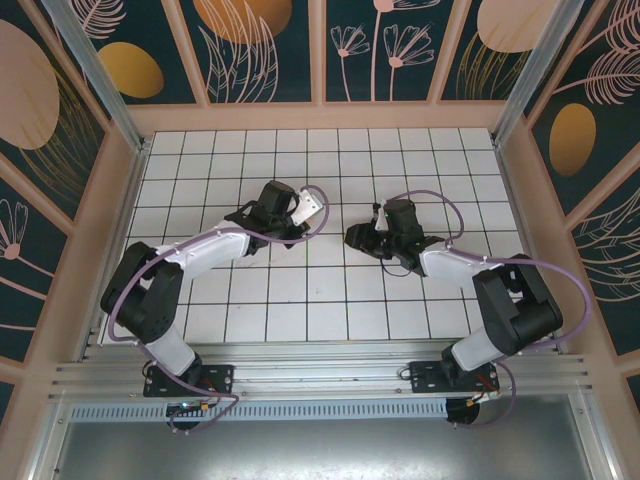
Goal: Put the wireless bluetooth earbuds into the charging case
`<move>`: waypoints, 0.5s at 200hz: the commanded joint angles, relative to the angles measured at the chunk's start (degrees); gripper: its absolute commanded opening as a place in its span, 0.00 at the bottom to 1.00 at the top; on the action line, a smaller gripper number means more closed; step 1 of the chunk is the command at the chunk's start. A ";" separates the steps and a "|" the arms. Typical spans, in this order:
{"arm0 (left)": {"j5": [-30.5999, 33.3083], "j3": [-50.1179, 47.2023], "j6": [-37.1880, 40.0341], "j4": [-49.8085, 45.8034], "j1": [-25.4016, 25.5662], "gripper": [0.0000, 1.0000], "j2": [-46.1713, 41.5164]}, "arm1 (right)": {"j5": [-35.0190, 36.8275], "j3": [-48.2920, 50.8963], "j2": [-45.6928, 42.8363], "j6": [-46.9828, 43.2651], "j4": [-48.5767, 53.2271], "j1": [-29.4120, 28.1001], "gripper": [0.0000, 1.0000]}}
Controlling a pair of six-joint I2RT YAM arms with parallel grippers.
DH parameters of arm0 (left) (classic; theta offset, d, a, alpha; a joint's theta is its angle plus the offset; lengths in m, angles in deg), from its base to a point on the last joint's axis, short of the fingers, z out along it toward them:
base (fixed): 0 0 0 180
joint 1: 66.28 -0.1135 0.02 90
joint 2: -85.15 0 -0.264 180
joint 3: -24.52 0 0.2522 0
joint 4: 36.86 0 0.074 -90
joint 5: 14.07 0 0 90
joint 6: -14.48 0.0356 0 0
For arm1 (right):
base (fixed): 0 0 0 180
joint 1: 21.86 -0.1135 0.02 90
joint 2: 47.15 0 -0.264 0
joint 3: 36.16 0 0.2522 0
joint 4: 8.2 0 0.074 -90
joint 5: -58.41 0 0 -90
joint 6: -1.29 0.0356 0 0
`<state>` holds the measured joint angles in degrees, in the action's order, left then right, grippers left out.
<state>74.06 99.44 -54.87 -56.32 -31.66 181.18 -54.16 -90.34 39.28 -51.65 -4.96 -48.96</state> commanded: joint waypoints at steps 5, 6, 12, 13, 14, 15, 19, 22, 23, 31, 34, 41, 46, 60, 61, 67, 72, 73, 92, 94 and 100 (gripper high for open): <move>4.35 2.52 3.51 -3.91 0.76 0.05 1.56 | 0.33 0.52 0.58 0.60 -0.79 0.51 0.47; 4.47 2.58 3.56 -3.94 0.79 0.05 1.54 | 0.28 0.57 0.58 0.63 -0.80 0.53 0.47; 5.24 2.83 4.01 -4.34 0.89 0.05 1.74 | 0.33 0.52 0.64 0.64 -0.60 0.53 0.48; 5.31 2.91 4.08 -4.42 0.89 0.05 1.77 | 0.33 0.52 0.61 0.65 -0.57 0.54 0.48; 5.44 2.95 4.15 -4.46 0.90 0.05 1.78 | 0.33 0.52 0.64 0.60 -0.56 0.50 0.48; 5.50 3.06 4.23 -4.53 0.94 0.05 1.79 | 0.33 0.52 0.65 0.62 -0.51 0.48 0.48; 5.83 3.15 4.50 -4.76 1.05 0.06 1.79 | 0.33 0.56 0.74 0.62 -0.55 0.48 0.49; 6.01 3.24 4.64 -4.89 1.11 0.06 1.80 | 0.33 0.55 0.75 0.59 -0.47 0.57 0.49; 6.09 3.29 4.70 -4.91 1.14 0.06 1.80 | 0.37 0.54 0.71 0.57 -0.47 0.56 0.49; 6.61 3.59 5.16 -5.39 1.33 0.06 1.84 | 0.40 0.52 0.78 0.56 -0.29 0.59 0.49; 6.74 3.68 5.31 -5.59 1.38 0.06 1.80 | 0.41 0.52 0.82 0.56 -0.16 0.67 0.49; 7.04 3.91 5.67 -5.82 1.65 0.06 1.86 | 0.42 0.40 0.83 0.48 0.18 0.73 0.49; 7.27 3.96 5.87 -5.84 1.66 0.06 1.86 | 0.51 0.28 0.84 0.46 0.51 0.80 0.50; 7.41 4.26 6.41 -6.00 1.97 0.06 3.18 | 0.97 -0.15 1.02 0.23 1.54 0.84 0.51; 7.45 4.29 6.46 -6.00 1.96 0.06 3.28 | 1.00 -0.21 1.02 0.17 1.64 0.87 0.51; 7.75 4.44 6.80 -6.08 2.19 0.06 3.42 | 1.40 -0.50 1.15 0.04 2.47 0.88 0.51; 8.28 4.61 7.12 -6.16 2.29 0.06 3.56 | 1.76 -0.74 1.19 -0.10 3.06 0.82 0.51; 8.32 4.68 7.17 -6.21 2.30 0.06 3.60 | 1.84 -0.77 1.19 -0.12 3.14 0.86 0.51; 10.73 5.85 8.82 -7.53 3.10 0.06 4.34 | 2.27 -1.22 1.11 -0.64 4.47 0.88 0.52; 11.16 6.04 9.02 -7.68 3.20 0.06 4.45 | 2.27 -1.21 1.06 -0.69 4.48 0.87 0.52; 12.02 6.36 9.71 -8.19 3.48 0.06 4.82 | 2.06 -1.20 1.04 -0.80 4.54 0.82 0.52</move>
<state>81.95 103.44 -48.60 -61.56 -29.33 184.31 -53.53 -90.39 39.68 -51.87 -2.93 -48.52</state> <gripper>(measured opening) 0.178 0.518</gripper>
